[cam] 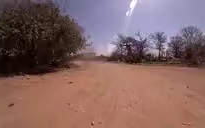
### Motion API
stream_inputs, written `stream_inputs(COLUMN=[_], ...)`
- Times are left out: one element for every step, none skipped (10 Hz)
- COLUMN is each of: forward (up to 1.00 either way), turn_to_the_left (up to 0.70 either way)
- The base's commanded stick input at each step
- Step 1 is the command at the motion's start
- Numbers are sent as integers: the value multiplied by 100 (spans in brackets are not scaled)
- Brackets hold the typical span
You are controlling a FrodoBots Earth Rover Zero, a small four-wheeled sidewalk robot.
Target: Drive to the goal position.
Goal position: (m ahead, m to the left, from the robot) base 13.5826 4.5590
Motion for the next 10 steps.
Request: stream_inputs(forward=[100,100,100,100,100,100,100,100,100,100], turn_to_the_left=[-21,-9,0,0,0,0,0,0,0,0])
